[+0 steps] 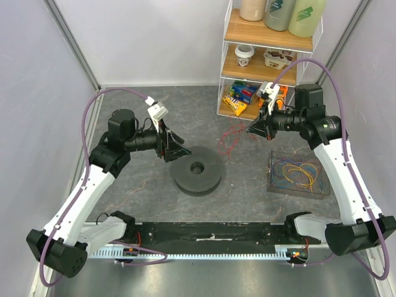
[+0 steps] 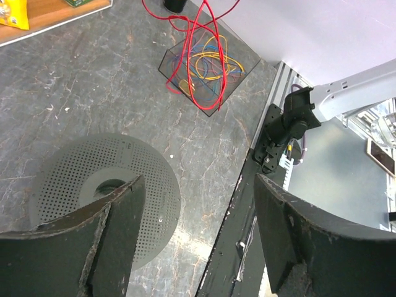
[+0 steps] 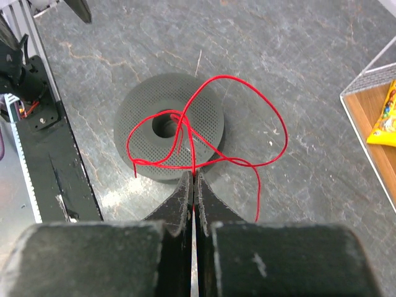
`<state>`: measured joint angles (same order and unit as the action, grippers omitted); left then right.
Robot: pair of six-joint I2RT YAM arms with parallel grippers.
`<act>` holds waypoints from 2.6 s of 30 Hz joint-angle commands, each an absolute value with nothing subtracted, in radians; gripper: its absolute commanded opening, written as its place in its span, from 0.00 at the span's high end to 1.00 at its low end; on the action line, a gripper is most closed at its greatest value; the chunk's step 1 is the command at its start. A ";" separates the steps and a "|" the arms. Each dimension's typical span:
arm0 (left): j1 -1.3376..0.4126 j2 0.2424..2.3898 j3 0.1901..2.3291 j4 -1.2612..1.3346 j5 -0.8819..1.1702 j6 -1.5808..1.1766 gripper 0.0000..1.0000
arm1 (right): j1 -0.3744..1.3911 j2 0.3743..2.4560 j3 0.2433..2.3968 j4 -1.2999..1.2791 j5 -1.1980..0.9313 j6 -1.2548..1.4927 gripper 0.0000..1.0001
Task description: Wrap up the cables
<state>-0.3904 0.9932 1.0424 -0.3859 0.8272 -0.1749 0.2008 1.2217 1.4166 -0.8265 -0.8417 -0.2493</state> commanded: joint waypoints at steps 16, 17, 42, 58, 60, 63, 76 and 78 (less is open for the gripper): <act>-0.508 1.184 1.054 -0.103 0.848 -0.334 0.27 | 0.307 1.197 1.388 -0.612 -0.876 -0.097 1.00; -0.514 1.192 1.048 -0.094 0.844 -0.347 0.27 | 0.310 1.198 1.390 -0.609 -0.885 -0.094 1.00; -0.526 1.160 1.192 -0.075 0.916 -0.423 0.98 | 0.321 1.164 1.210 -0.609 -0.787 -0.228 0.80; -0.442 1.206 1.523 -0.144 0.914 -0.354 0.98 | 0.322 1.081 1.376 -0.580 -0.822 -0.232 0.04; -0.439 1.198 1.499 -0.094 0.916 -0.396 0.99 | 0.322 1.081 1.387 -0.545 -0.850 -0.197 0.05; -0.440 1.198 1.471 -0.016 0.934 -0.477 0.98 | 0.325 1.092 1.381 -0.508 -0.871 -0.141 0.08; -0.439 1.187 1.434 0.106 0.976 -0.598 0.98 | 0.360 1.106 1.209 -0.220 -0.729 0.076 0.25; -0.439 1.186 1.425 0.130 0.980 -0.630 0.98 | 0.365 1.094 1.175 -0.143 -0.655 0.129 0.34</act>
